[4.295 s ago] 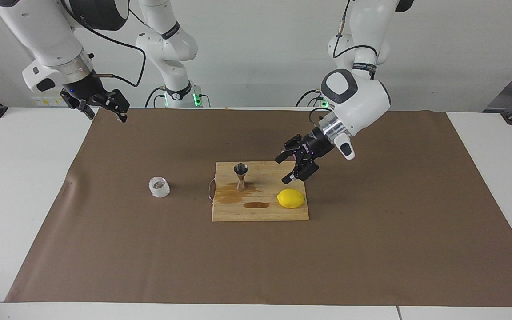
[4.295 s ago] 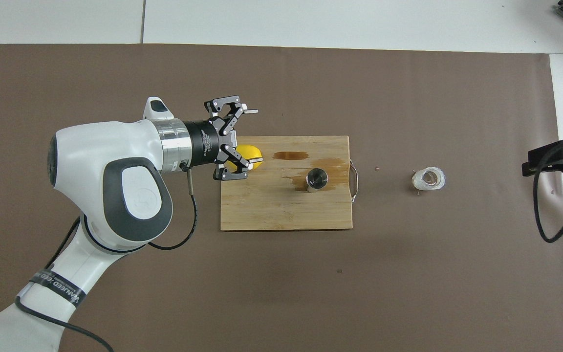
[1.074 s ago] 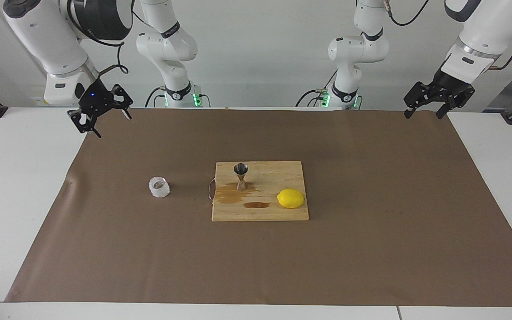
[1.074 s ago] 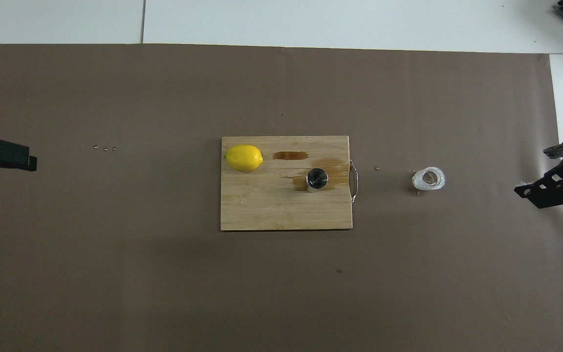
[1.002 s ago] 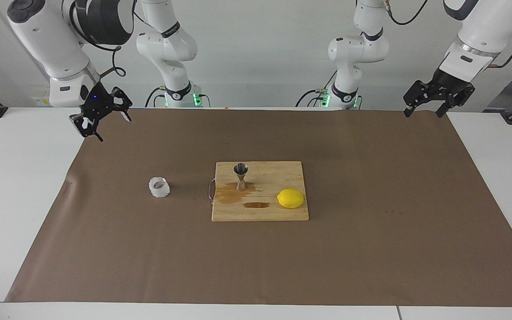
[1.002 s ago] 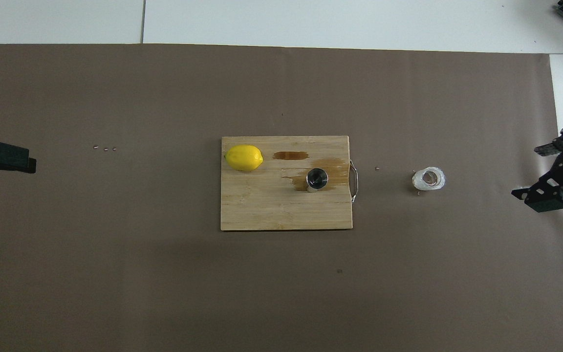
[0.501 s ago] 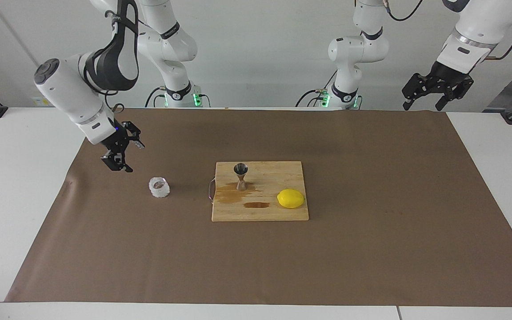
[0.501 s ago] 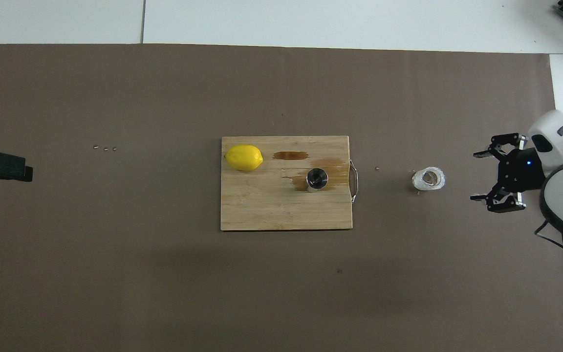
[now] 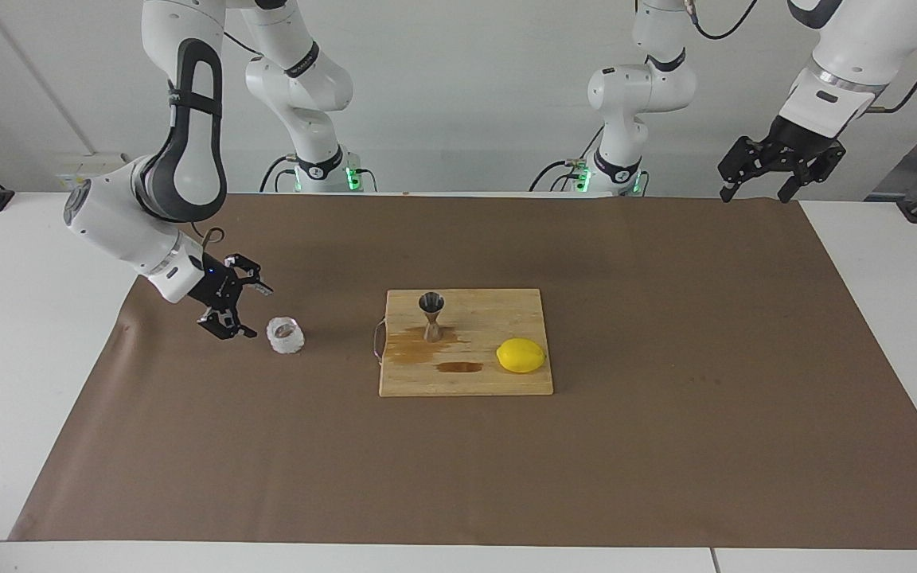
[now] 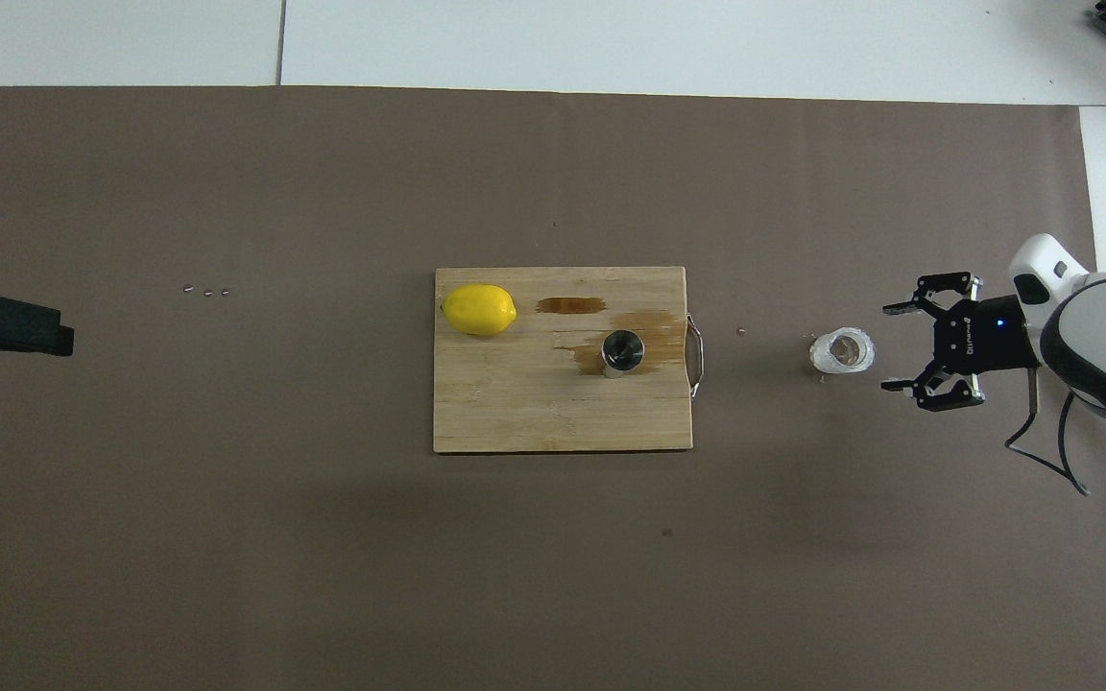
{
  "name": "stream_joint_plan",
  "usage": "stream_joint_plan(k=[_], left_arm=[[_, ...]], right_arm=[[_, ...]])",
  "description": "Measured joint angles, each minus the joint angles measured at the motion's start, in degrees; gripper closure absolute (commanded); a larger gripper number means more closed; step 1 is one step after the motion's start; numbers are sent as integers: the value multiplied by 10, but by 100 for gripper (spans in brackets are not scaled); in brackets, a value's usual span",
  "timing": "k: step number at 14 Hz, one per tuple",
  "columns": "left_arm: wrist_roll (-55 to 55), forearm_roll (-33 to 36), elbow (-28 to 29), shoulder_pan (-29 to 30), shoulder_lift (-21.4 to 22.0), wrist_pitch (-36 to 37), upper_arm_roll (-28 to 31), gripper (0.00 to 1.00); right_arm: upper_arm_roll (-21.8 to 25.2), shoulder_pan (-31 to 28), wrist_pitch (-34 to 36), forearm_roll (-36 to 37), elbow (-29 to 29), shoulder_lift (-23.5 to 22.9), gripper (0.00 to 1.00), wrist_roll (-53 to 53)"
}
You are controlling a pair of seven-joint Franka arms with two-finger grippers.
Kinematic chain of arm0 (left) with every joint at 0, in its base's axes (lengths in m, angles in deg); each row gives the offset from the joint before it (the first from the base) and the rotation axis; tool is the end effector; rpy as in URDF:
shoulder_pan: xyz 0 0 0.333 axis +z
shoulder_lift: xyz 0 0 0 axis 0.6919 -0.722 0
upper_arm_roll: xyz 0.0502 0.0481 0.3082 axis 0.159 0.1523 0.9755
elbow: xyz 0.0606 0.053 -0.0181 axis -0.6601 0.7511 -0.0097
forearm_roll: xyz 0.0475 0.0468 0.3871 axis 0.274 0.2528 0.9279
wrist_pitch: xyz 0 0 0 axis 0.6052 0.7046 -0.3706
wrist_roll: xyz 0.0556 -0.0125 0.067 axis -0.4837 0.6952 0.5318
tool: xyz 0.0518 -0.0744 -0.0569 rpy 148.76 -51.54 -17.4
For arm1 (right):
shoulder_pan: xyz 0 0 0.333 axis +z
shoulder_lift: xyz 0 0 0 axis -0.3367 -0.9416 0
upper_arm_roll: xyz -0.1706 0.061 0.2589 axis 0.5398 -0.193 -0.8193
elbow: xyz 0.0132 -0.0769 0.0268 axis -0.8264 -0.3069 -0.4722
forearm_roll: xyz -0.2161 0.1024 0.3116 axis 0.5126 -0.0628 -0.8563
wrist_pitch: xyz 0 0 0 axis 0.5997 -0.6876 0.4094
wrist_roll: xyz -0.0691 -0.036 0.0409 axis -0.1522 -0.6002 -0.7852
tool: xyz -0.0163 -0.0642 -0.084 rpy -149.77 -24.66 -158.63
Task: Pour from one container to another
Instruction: 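Move the open right gripper to the small white cup, then close the right gripper on the white cup and lift it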
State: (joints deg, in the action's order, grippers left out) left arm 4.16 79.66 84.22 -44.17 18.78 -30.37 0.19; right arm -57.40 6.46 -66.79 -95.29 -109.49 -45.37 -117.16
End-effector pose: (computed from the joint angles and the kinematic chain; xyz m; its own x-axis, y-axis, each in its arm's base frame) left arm 0.5166 -0.0310 0.6502 0.9992 -0.0387 0.0097 -0.0391 -0.9983 0.0423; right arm 0.5603 -0.0813 0.3453 0.1544 0.8511 0.5018 0.9879 -0.1403 -0.0661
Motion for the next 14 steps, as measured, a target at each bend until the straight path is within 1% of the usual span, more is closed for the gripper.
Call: stream_joint_plan(k=[2,6,10,11,13,14], left_arm=[[0,0,2,0,0,0,-1,0],[0,0,2,1,1,0,1,0],[0,0,3,1,1,0,1,0],[0,0,3,1,1,0,1,0],[0,0,3,1,1,0,1,0],[0,0,3,1,1,0,1,0]], right_arm=[[0,0,-13,-28,-5,-18,0,-21],[-1,1,-38,-90,-9,-69,0,-87],[-5,7,-48,-101,-9,-79,0,-95],[-5,8,-52,-101,-10,-79,13,-98],[-5,9,-68,-101,-16,-81,45,-103],[-5,10,-75,-101,-19,-82,48,-105]])
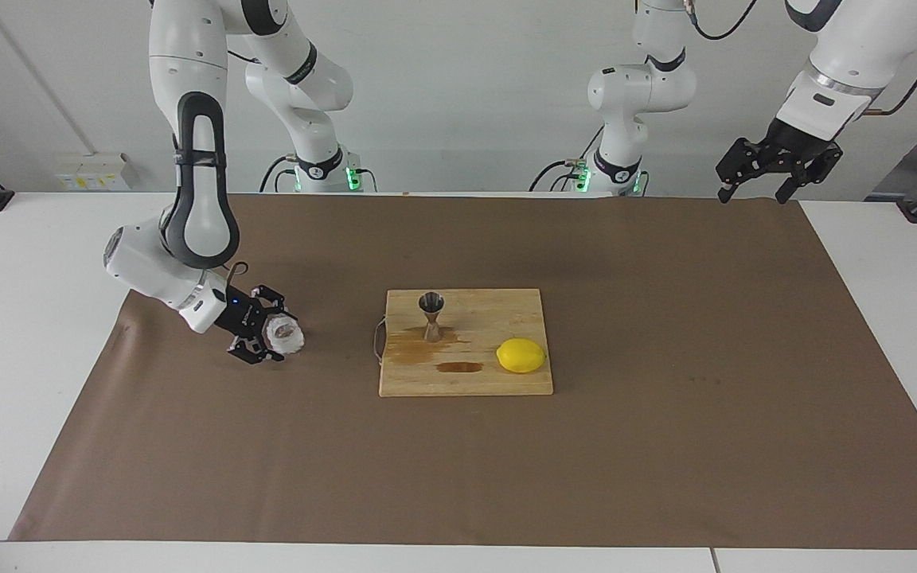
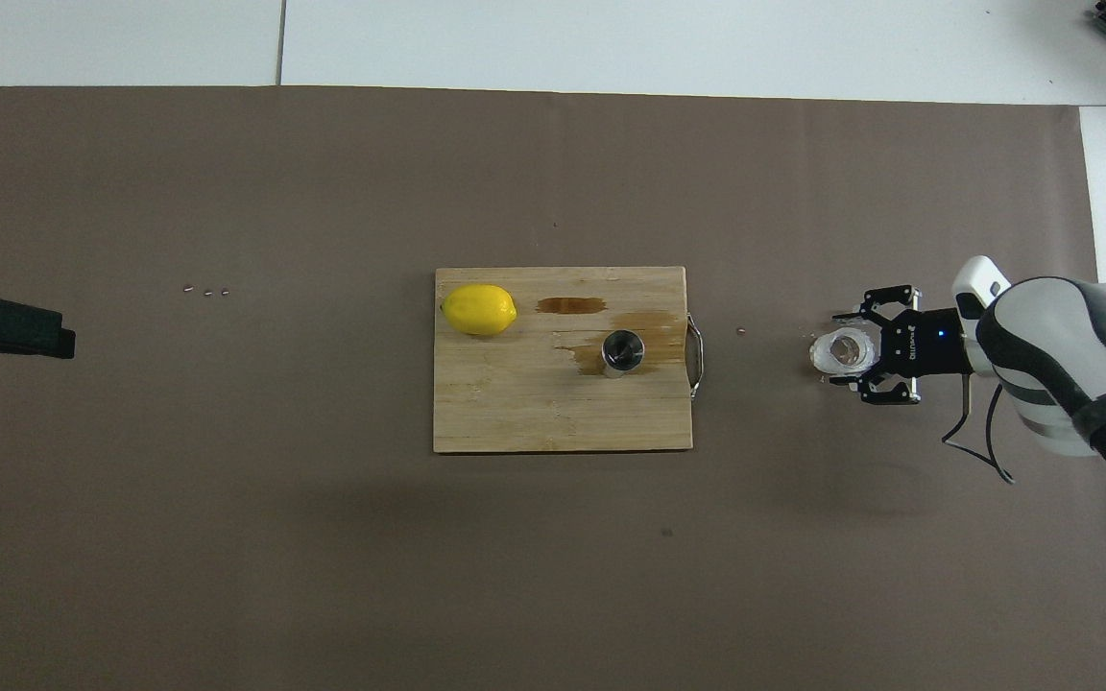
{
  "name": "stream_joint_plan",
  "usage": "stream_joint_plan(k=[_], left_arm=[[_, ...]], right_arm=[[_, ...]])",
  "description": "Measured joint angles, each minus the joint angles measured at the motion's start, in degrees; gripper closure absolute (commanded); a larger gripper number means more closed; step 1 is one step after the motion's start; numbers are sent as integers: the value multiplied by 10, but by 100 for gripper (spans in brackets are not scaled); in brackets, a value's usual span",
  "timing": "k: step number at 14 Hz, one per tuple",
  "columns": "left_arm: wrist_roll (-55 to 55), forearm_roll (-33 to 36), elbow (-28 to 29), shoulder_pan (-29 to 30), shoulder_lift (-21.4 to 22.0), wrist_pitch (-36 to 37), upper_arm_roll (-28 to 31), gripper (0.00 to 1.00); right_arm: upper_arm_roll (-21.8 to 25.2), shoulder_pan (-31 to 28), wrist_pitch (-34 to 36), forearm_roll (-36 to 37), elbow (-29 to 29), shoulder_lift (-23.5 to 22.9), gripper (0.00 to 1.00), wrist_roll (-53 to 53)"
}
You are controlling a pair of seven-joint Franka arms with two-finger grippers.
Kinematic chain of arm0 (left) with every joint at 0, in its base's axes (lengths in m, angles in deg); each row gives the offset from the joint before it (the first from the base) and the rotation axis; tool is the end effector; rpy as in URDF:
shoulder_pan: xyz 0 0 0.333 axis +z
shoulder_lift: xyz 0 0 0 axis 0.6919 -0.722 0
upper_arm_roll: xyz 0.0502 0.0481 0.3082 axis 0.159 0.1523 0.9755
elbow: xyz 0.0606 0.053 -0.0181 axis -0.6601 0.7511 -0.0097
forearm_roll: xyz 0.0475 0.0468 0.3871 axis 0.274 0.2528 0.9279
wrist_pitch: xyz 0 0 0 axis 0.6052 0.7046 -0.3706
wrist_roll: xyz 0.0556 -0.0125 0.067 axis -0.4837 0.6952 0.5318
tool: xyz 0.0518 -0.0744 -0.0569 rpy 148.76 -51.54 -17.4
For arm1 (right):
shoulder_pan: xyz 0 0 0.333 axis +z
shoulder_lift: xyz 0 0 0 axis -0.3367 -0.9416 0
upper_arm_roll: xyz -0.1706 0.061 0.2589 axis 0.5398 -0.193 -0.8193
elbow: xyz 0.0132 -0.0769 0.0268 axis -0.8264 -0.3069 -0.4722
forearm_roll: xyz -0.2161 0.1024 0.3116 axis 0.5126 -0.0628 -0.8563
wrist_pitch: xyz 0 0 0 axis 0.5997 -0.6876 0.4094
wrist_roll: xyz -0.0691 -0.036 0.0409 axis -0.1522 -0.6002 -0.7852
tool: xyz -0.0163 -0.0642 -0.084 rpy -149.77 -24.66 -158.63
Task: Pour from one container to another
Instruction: 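Close the right gripper on the white cup and lift it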
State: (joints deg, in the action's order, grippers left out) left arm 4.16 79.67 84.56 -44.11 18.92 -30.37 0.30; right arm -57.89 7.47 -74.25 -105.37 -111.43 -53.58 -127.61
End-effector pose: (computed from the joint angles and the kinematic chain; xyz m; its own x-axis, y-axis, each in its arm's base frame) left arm 0.5159 -0.0294 0.6487 0.9993 -0.0357 0.0062 -0.0360 -0.9985 0.0423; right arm 0.5632 -0.0711 0.2598 0.1345 0.8034 0.5801 0.9898 -0.1368 -0.0400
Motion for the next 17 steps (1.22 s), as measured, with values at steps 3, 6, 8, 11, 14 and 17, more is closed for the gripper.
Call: stream_joint_plan(k=[3,6,8,11,14,17], left_arm=[[0,0,0,0,0,0,0,0],[0,0,0,0,0,0,0,0],[0,0,0,0,0,0,0,0],[0,0,0,0,0,0,0,0],[0,0,1,0,0,0,0,0],[0,0,1,0,0,0,0,0]], right_arm=[[0,4,-4,0,-2,0,51,0],[-1,7,-6,0,0,0,51,0],[-8,13,-7,0,9,10,51,9],[-10,73,-13,17,20,46,51,94],[-12,139,-25,105,42,69,51,241],[-14,191,-25,202,73,76,51,379]])
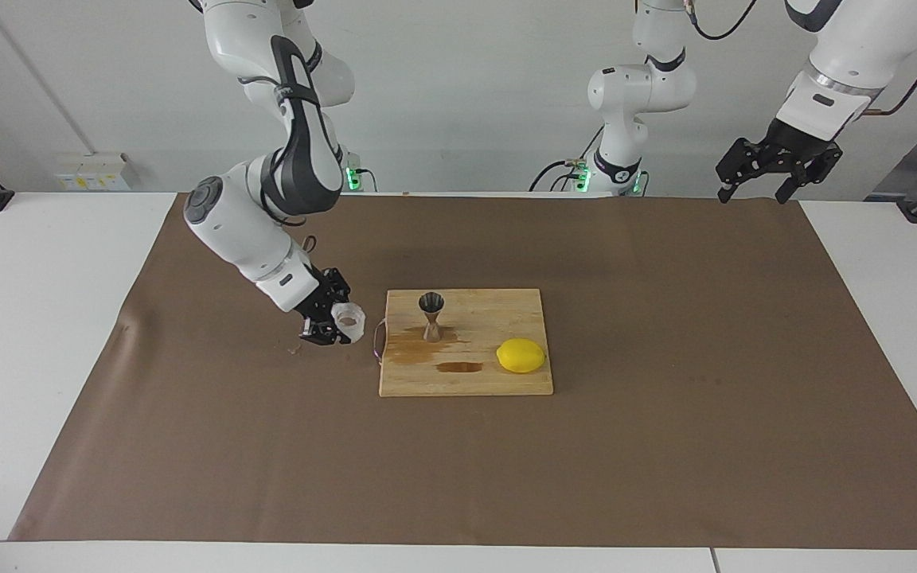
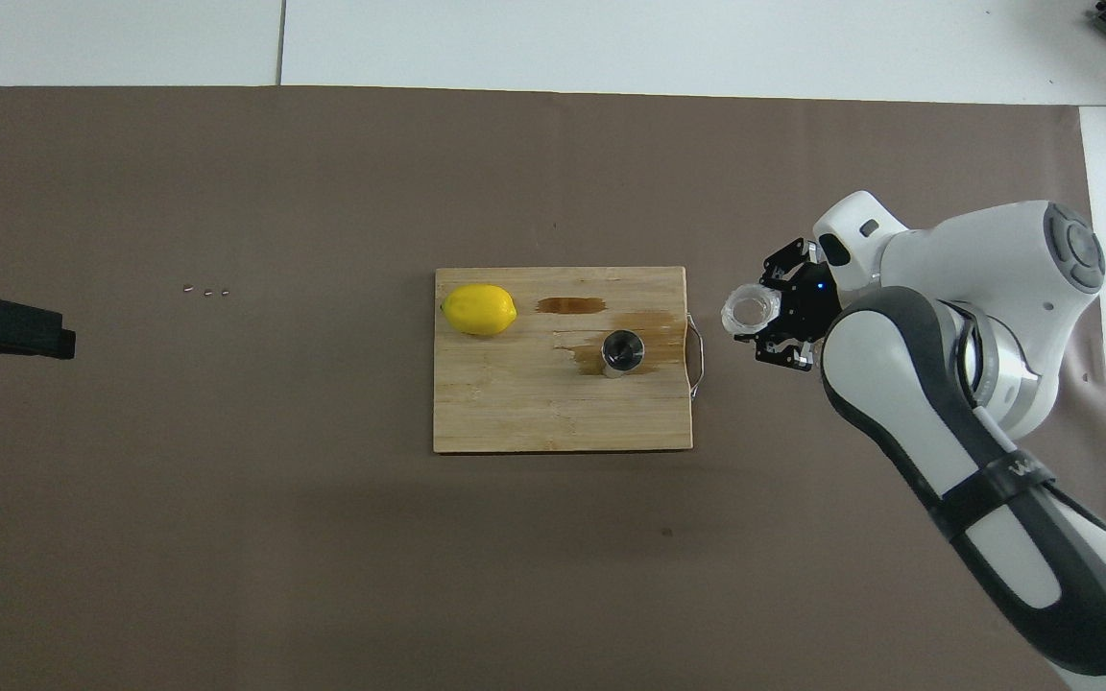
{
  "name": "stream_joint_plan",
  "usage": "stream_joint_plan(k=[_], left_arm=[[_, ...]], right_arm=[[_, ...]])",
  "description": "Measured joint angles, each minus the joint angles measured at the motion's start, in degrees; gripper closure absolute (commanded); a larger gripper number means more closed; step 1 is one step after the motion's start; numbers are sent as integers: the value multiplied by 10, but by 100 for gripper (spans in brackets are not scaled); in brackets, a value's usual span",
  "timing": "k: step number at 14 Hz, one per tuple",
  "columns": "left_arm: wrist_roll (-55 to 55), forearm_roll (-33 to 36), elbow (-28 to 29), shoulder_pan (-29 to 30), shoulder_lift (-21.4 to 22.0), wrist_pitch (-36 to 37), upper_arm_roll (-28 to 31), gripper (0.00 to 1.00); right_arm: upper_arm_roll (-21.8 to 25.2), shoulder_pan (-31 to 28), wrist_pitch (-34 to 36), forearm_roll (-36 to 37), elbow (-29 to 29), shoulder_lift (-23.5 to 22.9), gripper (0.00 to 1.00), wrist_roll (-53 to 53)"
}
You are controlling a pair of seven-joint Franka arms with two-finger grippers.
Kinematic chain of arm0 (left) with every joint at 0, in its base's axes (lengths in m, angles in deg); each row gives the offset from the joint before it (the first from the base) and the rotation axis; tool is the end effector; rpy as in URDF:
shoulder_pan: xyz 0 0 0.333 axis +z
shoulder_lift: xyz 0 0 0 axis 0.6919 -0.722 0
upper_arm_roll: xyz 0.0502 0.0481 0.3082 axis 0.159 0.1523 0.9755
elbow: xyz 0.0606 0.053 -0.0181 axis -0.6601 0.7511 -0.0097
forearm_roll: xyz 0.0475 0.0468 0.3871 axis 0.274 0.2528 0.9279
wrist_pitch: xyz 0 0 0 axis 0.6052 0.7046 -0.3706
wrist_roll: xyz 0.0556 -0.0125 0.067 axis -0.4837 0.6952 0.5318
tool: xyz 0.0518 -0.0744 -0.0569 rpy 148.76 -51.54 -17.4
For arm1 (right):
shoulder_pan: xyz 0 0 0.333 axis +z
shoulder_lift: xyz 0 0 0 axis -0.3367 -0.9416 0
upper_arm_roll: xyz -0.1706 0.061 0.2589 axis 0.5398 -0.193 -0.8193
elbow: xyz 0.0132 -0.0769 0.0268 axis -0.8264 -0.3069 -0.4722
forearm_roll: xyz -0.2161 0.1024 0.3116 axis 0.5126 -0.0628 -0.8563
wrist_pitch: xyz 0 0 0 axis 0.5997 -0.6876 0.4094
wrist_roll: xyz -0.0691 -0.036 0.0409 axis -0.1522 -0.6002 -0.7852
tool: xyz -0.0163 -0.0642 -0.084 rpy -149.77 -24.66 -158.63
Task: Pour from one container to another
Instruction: 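Close the right gripper on the white cup and lift it, then carry the white cup with the right gripper above the metal cup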
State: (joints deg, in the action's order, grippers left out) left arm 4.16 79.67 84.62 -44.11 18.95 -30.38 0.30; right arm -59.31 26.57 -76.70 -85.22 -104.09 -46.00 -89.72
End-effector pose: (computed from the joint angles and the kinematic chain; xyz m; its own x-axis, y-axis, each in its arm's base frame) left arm 0.5158 -0.0294 0.6484 0.9993 -0.0357 0.0058 -0.0359 -0.9985 0.0422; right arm 0.5931 0.1240 0.3901 0.1601 0.9225 0.3511 0.9858 -0.1679 -0.0081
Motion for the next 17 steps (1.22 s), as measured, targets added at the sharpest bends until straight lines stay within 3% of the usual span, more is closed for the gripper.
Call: stream_joint_plan(k=[5,17], left_arm=[[0,0,0,0,0,0,0,0],[0,0,0,0,0,0,0,0]], right_arm=[[-1,63,0,101,12,0,51,126],[-1,111,19,186,36,0,50,154]])
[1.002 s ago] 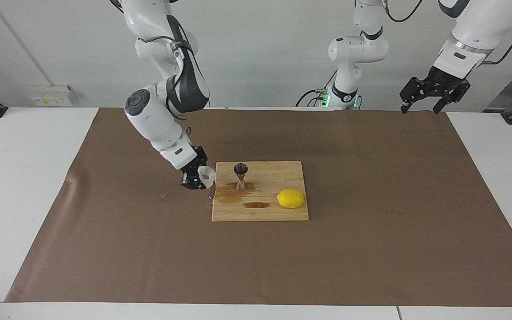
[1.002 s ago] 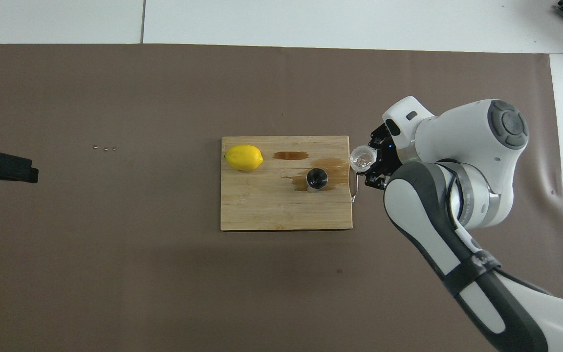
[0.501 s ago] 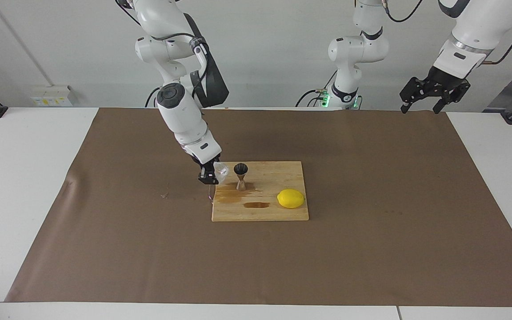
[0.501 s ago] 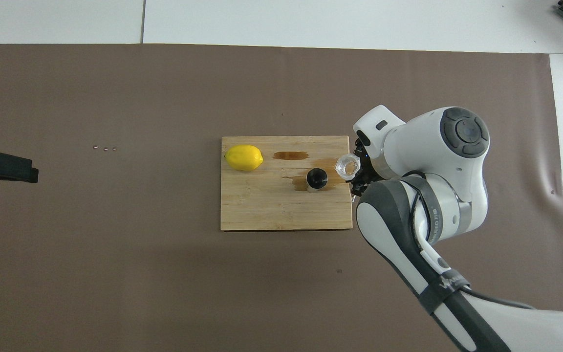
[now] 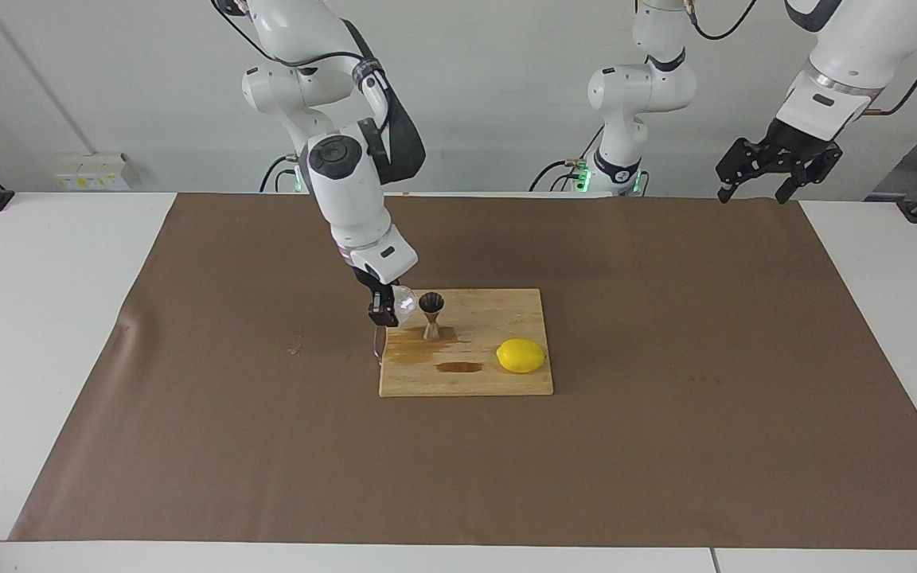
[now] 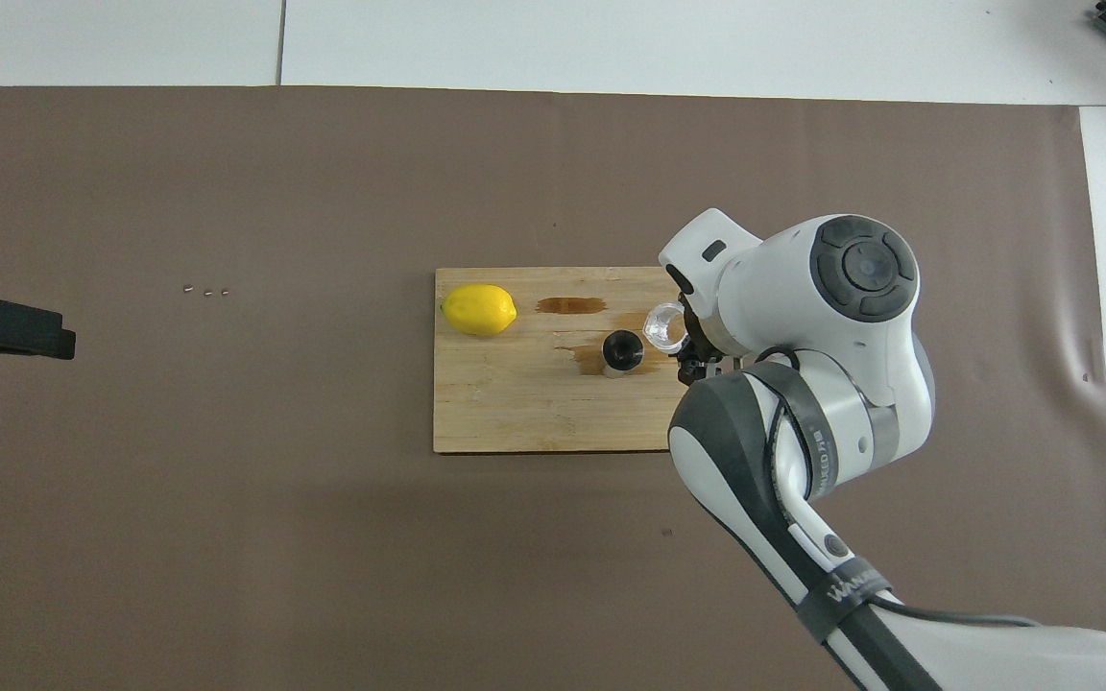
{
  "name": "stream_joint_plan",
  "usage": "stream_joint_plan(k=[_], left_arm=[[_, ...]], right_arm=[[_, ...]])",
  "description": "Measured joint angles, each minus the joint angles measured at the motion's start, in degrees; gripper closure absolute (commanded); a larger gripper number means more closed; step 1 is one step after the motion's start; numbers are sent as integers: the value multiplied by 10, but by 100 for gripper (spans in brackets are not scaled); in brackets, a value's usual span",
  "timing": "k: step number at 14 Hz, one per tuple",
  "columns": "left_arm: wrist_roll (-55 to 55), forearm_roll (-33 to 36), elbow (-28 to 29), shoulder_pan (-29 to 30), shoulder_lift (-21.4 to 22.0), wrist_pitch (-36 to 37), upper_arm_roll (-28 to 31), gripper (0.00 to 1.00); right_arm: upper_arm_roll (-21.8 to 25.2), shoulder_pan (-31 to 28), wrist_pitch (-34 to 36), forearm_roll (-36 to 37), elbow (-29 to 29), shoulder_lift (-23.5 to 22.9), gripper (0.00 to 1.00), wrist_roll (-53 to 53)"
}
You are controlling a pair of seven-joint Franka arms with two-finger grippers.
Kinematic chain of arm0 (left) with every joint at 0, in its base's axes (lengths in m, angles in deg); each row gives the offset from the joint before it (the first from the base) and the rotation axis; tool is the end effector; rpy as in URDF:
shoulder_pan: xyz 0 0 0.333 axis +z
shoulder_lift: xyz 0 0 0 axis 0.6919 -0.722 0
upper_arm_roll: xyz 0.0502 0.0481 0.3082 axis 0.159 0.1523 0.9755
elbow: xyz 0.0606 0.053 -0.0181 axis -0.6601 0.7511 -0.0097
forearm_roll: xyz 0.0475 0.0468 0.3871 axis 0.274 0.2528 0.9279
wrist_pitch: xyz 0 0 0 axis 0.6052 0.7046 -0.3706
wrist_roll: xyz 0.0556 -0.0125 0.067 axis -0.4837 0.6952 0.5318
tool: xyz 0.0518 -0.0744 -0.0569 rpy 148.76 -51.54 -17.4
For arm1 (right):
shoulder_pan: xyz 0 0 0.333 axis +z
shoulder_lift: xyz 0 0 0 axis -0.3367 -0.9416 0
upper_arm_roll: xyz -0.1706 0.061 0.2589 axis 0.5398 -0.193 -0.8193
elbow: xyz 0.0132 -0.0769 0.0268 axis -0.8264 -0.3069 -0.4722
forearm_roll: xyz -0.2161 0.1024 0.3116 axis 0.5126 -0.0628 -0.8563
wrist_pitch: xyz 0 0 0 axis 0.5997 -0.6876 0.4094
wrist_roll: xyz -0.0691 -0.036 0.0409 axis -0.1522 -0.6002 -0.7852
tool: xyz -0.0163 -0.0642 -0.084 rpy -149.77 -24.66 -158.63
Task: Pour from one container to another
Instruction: 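Carry the white cup with the right gripper above the metal cup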
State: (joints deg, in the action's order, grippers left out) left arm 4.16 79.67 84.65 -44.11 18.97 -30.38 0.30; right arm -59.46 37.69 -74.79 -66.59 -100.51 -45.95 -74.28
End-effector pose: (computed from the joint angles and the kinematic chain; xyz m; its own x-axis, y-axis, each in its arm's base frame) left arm 0.5156 -0.0294 0.6484 0.9993 -0.0357 0.0057 -0.0359 -0.9985 0.0422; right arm 0.5698 0.2320 0.4144 0.0450 0.9912 0.1242 0.9965 -0.0532 0.0637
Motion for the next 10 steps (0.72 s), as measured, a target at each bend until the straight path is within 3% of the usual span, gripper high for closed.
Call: stream_joint_plan(k=[10], left_arm=[[0,0,0,0,0,0,0,0]], right_arm=[[0,33,0,101,3,0,50,34]])
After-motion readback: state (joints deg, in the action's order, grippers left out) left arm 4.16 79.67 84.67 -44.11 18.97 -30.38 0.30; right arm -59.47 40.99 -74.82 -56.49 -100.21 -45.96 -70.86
